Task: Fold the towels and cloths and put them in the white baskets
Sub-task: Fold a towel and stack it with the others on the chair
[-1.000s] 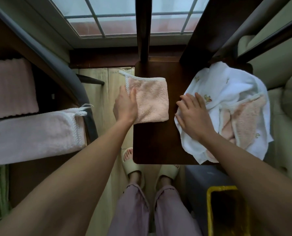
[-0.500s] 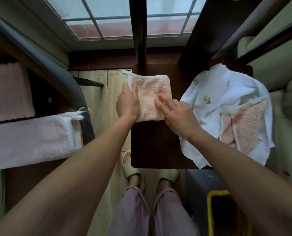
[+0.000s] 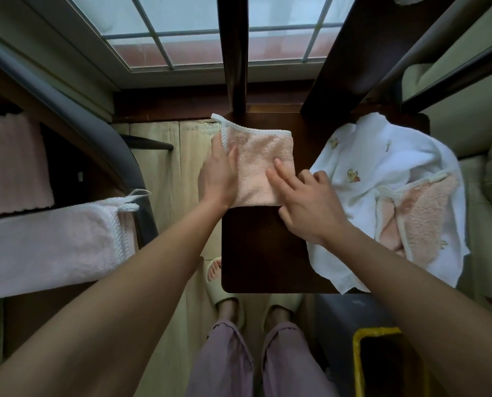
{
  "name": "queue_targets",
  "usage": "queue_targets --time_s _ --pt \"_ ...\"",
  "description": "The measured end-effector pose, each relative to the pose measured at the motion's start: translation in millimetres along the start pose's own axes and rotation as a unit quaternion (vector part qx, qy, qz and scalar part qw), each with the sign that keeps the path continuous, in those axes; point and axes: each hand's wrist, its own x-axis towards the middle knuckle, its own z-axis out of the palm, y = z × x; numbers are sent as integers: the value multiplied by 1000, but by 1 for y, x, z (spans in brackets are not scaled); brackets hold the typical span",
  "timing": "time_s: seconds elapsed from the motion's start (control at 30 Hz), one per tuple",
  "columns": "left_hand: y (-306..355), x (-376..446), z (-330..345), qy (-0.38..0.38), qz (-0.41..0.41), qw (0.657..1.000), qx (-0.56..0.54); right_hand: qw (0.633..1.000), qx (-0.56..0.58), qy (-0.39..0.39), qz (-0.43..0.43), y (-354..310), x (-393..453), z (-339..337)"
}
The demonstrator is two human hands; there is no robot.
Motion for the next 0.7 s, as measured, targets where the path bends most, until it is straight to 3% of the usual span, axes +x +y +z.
queue_targets --time_s 0.1,0.17,0.27,0.37,0.7 --pt "-8 -10 -7 60 91 993 55 991 60 110 35 -1 11 -8" --pt "-15 -15 -8 83 184 971 125 987 94 121 46 -9 27 -4" --pt "-27 -16 -2 -16 272 939 208 988 124 62 60 -23 46 12" --pt "-36 -9 3 -75 269 925 256 994 68 33 82 -20 52 30" --pt "-16 9 19 -100 274 908 301 994 -56 8 98 14 60 32"
